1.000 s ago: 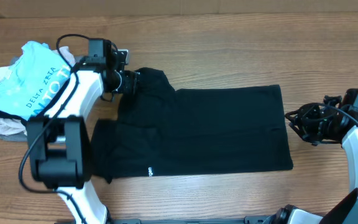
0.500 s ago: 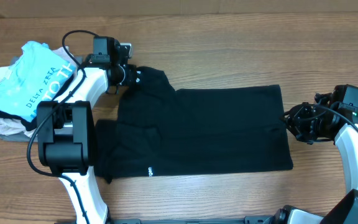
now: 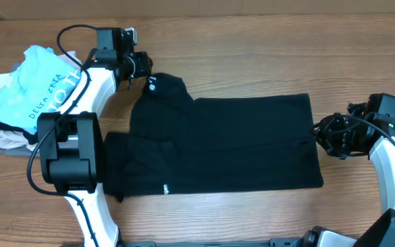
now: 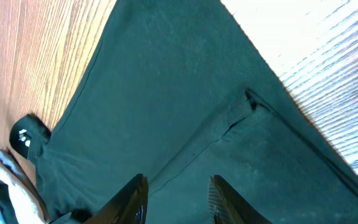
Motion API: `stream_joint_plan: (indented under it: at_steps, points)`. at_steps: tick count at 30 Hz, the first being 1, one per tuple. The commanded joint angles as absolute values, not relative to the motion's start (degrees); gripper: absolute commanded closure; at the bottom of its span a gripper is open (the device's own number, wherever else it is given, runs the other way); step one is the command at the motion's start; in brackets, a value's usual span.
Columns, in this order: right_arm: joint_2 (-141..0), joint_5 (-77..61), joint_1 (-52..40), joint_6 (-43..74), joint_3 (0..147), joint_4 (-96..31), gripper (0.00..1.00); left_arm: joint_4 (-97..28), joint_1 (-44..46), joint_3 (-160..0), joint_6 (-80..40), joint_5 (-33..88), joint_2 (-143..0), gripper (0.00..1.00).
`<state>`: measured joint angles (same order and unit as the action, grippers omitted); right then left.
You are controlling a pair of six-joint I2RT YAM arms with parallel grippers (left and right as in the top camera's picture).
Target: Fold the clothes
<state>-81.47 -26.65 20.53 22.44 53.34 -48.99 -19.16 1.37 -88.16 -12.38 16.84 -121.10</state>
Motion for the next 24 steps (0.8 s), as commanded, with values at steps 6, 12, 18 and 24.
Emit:
stream_joint_plan:
  at_steps: [6,12,18,24]
  points:
    - [-80.79,-24.84,20.21,22.26,54.39,-48.71,0.64,-23.81,1.08,-88.97,-9.37,10.15,-121.51,0.62]
    - [-80.79,-24.86,20.21,22.28,54.39,-48.25,0.64,-23.11,2.39,-87.26,-8.56,10.33,-121.78,0.56]
    - [-80.79,-24.86,20.21,22.28,54.39,-46.04,0.63,-22.35,3.81,-87.18,-8.82,12.14,-124.09,0.55]
    - [-81.36,-24.45,20.21,22.55,54.39,-38.72,0.58,-23.33,3.84,-87.24,-9.06,15.07,-124.22,0.60]
